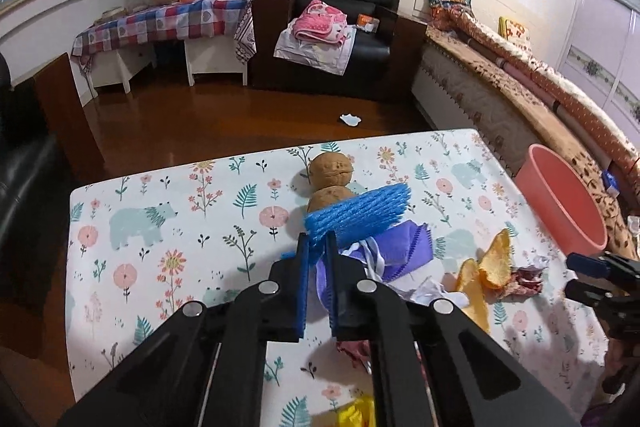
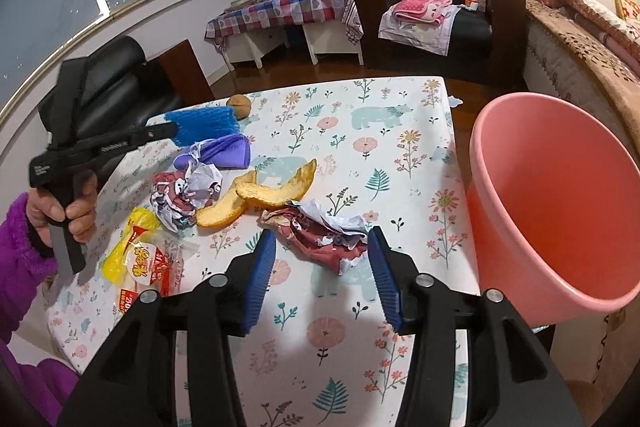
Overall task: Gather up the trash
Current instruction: 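Grasp the blue sponge with the left tool while the right tool grasps the red-white wrapper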
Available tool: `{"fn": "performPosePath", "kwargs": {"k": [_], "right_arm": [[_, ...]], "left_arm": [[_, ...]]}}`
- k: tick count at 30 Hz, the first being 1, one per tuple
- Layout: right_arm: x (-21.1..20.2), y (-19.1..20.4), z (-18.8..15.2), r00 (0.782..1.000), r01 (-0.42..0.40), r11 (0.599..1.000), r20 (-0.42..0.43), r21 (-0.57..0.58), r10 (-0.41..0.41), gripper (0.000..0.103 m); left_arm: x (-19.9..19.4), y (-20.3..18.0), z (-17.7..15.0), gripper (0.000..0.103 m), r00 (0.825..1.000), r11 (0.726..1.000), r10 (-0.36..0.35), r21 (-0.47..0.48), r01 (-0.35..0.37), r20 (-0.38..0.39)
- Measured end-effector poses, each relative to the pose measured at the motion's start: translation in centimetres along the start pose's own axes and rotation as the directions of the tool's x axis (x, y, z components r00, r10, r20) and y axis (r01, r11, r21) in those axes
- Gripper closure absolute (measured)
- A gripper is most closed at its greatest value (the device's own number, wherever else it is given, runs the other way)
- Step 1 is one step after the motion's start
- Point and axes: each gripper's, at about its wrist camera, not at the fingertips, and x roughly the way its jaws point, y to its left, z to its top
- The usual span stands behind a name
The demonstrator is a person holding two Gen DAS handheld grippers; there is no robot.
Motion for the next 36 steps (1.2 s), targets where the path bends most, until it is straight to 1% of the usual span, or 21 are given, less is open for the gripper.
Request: {"fn": "performPosePath", "kwargs": {"k": [4, 7, 9, 11, 15, 16, 21, 23, 24, 25, 26, 27, 29, 32, 36], "right_arm": [[0.4, 0.1, 0.5, 1.000, 0.003, 1.000, -0.003, -0.031, -0.004, 0.054], [1.0, 0.4, 0.9, 1.000, -0.006, 0.998, -0.024, -0.070, 0.004, 0.054], [1.4, 0.8, 1.2, 0.999, -0.012, 0.993, -0.043, -0.114, 0.007, 0.054], [2.0, 1.6, 1.5, 0.998, -0.009, 0.982, -0.063, -0.190, -0.003, 0.054], [2.8, 3.1, 2.1, 0.996, -0.003, 0.939, -0.089, -0.343, -0.029, 0.054], [3.2, 3.5, 2.2, 0.994, -0.010, 0.923, -0.107, -0.385, -0.034, 0.054], [4.8, 4.2, 1.9, 0.983, -0.051, 0.882, -0.181, -0.468, -0.039, 0.054], [5.3, 4.4, 1.4, 0.980, -0.032, 0.865, -0.184, -0.501, -0.070, 0.054], [5.5, 4.3, 1.3, 0.980, -0.025, 0.862, -0.183, -0.506, -0.079, 0.054], [5.5, 4.1, 1.3, 0.980, -0.026, 0.868, -0.183, -0.496, -0.075, 0.058], [5.6, 3.9, 1.3, 0.981, -0.025, 0.875, -0.181, -0.484, -0.073, 0.069], [5.5, 3.7, 1.3, 0.982, -0.018, 0.882, -0.176, -0.471, -0.074, 0.070], [5.0, 3.2, 1.6, 0.985, -0.038, 0.906, -0.170, -0.421, -0.038, 0.082], [4.1, 2.7, 1.7, 0.987, -0.043, 0.932, -0.157, -0.360, -0.016, 0.085], [2.5, 1.9, 1.7, 0.989, -0.086, 0.964, -0.138, -0.250, 0.052, 0.086]], "left_arm": [[-2.1, -0.2, -0.2, 0.097, 0.999, 0.999, -0.023, -0.027, 0.024, 0.034], [-3.7, -0.5, -0.3, 0.097, 0.997, 0.998, -0.036, -0.045, 0.039, 0.061], [-4.5, -0.6, -0.4, 0.097, 0.996, 0.997, -0.046, -0.063, 0.051, 0.072], [-5.2, -0.6, -0.6, 0.097, 0.996, 0.995, -0.052, -0.077, 0.058, 0.077], [-6.1, -0.5, -0.9, 0.097, 0.995, 0.992, -0.062, -0.103, 0.070, 0.076], [-6.2, -0.5, -1.0, 0.097, 0.995, 0.992, -0.062, -0.108, 0.070, 0.075], [-7.1, -0.6, -1.4, 0.097, 0.995, 0.989, -0.061, -0.127, 0.071, 0.076], [-7.4, -0.7, -1.5, 0.097, 0.995, 0.989, -0.061, -0.126, 0.070, 0.078], [-7.5, -0.8, -1.6, 0.097, 0.995, 0.990, -0.060, -0.126, 0.070, 0.080], [-7.7, -0.9, -1.6, 0.097, 0.995, 0.990, -0.060, -0.126, 0.070, 0.081], [-7.9, -0.9, -1.6, 0.097, 0.995, 0.990, -0.060, -0.125, 0.070, 0.083], [-8.1, -1.0, -1.7, 0.097, 0.995, 0.990, -0.059, -0.125, 0.070, 0.086], [-8.5, -1.1, -1.8, 0.097, 0.994, 0.989, -0.062, -0.128, 0.073, 0.090], [-9.1, -1.4, -1.9, 0.097, 0.993, 0.989, -0.065, -0.127, 0.077, 0.096], [-9.7, -2.1, -2.1, 0.097, 0.992, 0.989, -0.072, -0.125, 0.085, 0.101]]}}
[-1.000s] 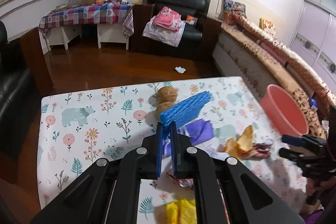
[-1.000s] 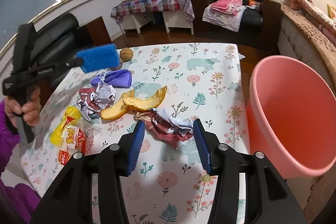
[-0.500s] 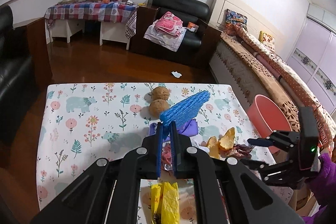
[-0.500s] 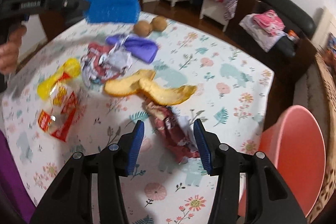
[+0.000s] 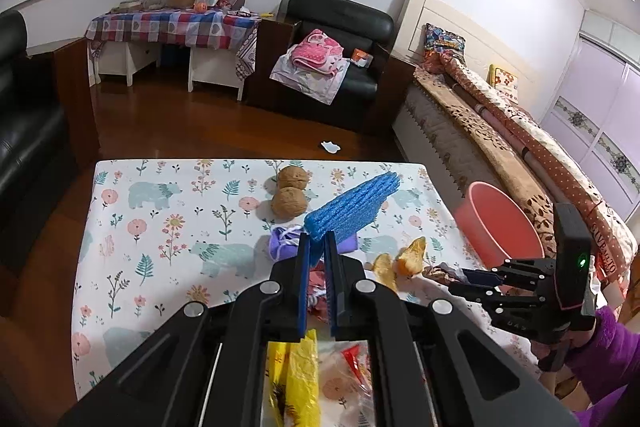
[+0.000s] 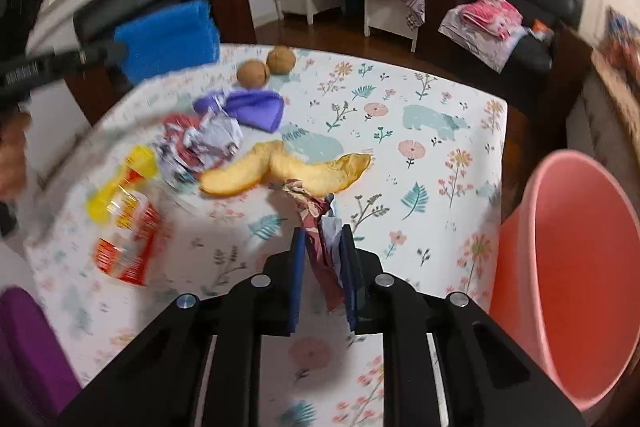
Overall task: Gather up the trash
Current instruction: 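Grasp the blue sponge with the left tool while the right tool grasps the red-white wrapper, then carry the sponge and wrapper with both tools over the pink bucket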
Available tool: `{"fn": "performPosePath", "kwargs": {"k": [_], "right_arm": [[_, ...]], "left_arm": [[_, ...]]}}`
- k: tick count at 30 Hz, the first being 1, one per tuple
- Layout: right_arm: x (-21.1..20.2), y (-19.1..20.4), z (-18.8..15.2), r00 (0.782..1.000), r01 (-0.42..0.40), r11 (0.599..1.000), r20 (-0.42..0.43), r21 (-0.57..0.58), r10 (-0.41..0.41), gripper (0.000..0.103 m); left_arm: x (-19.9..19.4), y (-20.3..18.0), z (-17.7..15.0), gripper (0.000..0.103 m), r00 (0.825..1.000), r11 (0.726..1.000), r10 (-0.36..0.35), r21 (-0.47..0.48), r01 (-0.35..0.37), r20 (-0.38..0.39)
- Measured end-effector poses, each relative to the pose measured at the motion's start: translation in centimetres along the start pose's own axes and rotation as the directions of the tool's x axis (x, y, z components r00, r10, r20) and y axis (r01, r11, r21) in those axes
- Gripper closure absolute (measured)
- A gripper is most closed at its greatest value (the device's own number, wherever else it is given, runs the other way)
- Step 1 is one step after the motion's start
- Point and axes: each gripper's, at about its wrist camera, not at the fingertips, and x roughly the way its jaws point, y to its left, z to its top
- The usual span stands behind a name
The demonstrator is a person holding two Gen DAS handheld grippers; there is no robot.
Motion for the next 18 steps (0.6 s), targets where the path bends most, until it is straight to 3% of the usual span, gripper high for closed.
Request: {"fn": "performPosePath", "kwargs": {"k": [8, 18], "right_arm": [[-3.8, -1.9, -1.5, 0.983, -0.156, 0.956, 0.130, 0.248, 0.127, 0.086], [-6.9, -3.0, -2.5, 0.962, -0.184, 0.919, 0.254, 0.350, 0.096, 0.086]], "left_arm": [[-0.8, -2.5, -0.6, 0.097, 1.000, 0.999, -0.024, 0.039, 0.023, 0.002], [-0.6, -7.3, -0.6, 0.097, 0.997, 0.993, -0.081, 0.088, 0.080, 0.006]]}}
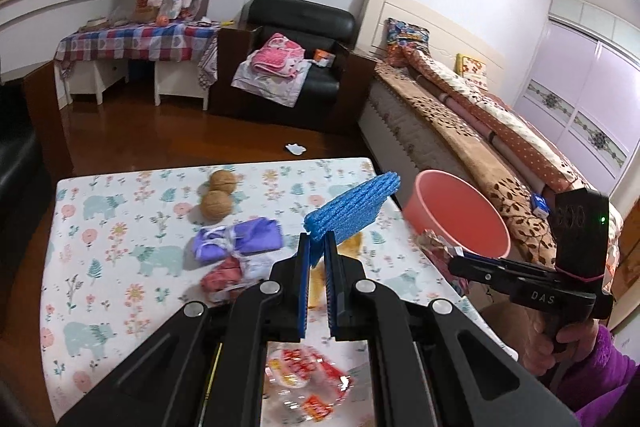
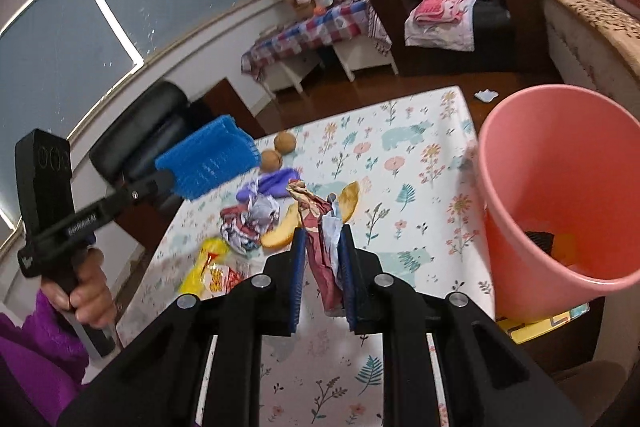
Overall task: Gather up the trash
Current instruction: 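Carry the sponge and wrapper with both tools over the pink bucket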
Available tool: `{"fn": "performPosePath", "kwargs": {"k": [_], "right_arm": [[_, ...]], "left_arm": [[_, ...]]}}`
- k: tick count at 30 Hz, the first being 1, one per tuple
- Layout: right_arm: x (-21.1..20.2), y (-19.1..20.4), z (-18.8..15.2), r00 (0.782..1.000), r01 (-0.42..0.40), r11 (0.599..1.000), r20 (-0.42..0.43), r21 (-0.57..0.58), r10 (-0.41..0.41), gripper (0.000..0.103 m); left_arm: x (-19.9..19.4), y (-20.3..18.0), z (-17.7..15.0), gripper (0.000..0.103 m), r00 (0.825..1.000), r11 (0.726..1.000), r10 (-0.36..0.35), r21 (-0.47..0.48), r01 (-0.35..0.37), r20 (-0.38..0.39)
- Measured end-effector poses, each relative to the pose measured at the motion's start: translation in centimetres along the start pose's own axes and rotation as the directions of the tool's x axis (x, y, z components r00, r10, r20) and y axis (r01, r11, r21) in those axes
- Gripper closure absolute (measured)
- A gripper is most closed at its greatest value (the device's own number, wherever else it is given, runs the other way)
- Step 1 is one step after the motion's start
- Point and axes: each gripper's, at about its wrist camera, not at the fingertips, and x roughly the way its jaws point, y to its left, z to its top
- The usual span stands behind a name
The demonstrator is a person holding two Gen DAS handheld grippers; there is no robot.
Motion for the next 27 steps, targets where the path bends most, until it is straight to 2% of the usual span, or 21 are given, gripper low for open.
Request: {"fn": "performPosePath", "kwargs": {"k": [7, 15, 27], "right_arm": [[-2.4, -0.4, 0.5, 0.994, 0.053, 0.998, 0.092, 0.015, -0.055, 0.086], [-4.8, -3.6, 0.7, 0.979, 0.101, 0.989, 0.166, 0.110, -0.118, 0.086], [-8.0, -9.6, 0.9, 0.938, 0.194, 0.948, 0.235, 0.254, -0.255, 0.086]], "left_arm": [[1.0, -3.0, 0.7, 0.097, 0.999, 0.999, -0.033, 0.021, 0.033, -0.001], [3.1, -6.8, 1.8, 0.097, 0.997, 0.994, -0.082, 0.065, 0.082, -0.015], [8.0, -13.4, 3.2, 0.097, 0.988, 0.977, -0.146, 0.149, 0.153, -0.056]]}}
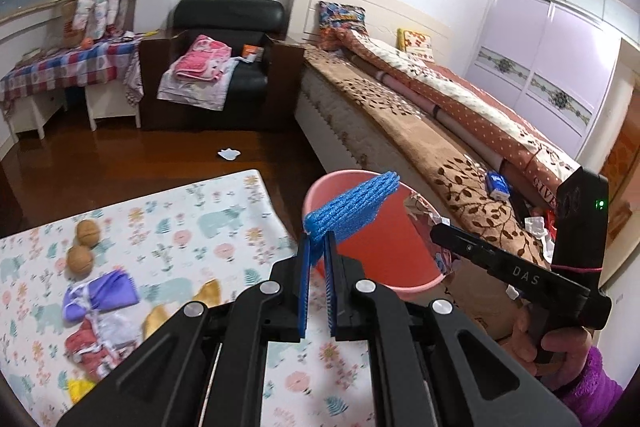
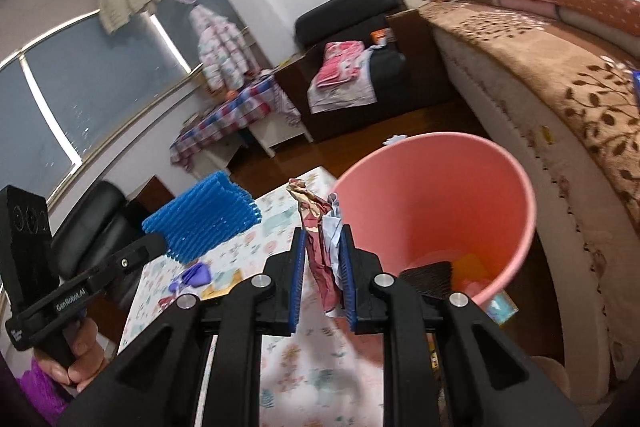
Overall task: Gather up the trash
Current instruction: 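Carry the sponge and wrapper with both tools over the pink bucket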
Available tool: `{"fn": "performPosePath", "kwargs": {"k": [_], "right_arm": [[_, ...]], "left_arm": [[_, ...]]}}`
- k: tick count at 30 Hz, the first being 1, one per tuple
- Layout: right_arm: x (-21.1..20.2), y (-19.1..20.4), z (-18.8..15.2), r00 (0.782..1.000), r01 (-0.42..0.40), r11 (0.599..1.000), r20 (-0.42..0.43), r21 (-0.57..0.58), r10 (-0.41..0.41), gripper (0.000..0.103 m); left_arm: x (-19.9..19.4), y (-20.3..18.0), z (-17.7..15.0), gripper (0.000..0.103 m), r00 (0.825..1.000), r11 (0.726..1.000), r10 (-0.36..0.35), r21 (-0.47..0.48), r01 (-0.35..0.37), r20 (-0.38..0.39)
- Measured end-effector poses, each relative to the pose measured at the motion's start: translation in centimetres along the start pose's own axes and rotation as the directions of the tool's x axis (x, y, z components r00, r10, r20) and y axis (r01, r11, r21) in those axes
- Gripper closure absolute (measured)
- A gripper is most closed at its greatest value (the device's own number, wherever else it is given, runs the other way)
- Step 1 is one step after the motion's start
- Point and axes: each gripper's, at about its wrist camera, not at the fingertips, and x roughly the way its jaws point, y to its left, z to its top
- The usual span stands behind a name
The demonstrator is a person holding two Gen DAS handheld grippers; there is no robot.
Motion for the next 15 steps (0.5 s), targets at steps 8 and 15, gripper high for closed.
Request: {"fn": "performPosePath", "kwargs": {"k": [8, 15], "right_arm": [[0.3, -2.4, 0.5, 0.998, 0.057, 0.998, 0.023, 0.027, -0.058, 0.086], [0.5, -4.1, 0.4, 0.994, 0.099, 0.994, 0.039, 0.044, -0.101, 0.086]], "left_arm": [[3.6, -2.7, 0.8, 0.097, 0.999, 0.999, -0.007, 0.038, 0.008, -0.032], [6.8, -4.2, 0.9, 0.097, 0.996, 0.998, -0.006, 0.056, 0.010, -0.085]]}}
